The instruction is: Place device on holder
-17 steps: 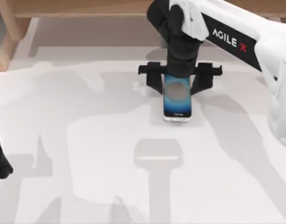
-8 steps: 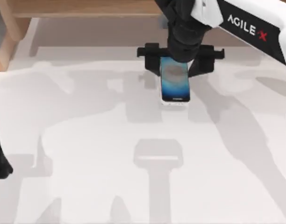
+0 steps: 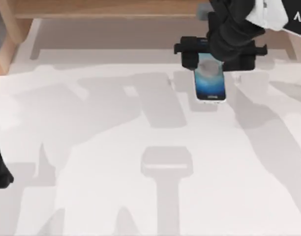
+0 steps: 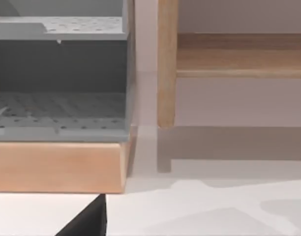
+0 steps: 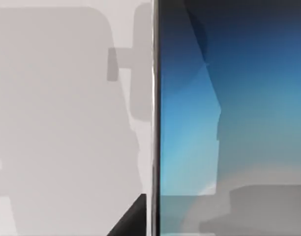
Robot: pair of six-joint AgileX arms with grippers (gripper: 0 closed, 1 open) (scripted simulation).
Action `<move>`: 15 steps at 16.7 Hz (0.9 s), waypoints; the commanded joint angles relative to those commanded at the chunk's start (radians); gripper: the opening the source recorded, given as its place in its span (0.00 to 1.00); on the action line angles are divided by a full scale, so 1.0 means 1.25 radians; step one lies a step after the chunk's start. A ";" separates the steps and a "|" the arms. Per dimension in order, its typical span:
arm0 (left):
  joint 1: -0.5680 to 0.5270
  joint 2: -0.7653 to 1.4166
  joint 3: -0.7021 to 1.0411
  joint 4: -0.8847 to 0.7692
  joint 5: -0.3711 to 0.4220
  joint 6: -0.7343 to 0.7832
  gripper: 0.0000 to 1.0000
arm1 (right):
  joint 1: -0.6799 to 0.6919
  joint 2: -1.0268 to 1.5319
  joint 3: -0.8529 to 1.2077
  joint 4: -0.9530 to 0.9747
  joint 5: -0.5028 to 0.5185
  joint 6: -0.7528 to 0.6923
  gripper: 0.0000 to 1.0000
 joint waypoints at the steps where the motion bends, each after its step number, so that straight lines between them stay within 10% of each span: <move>1: 0.000 0.000 0.000 0.000 0.000 0.000 1.00 | -0.015 -0.032 -0.053 0.038 -0.003 -0.015 0.00; 15: 0.000 0.000 0.000 0.000 0.000 0.000 1.00 | -0.328 -0.479 -0.708 0.663 -0.029 -0.232 0.00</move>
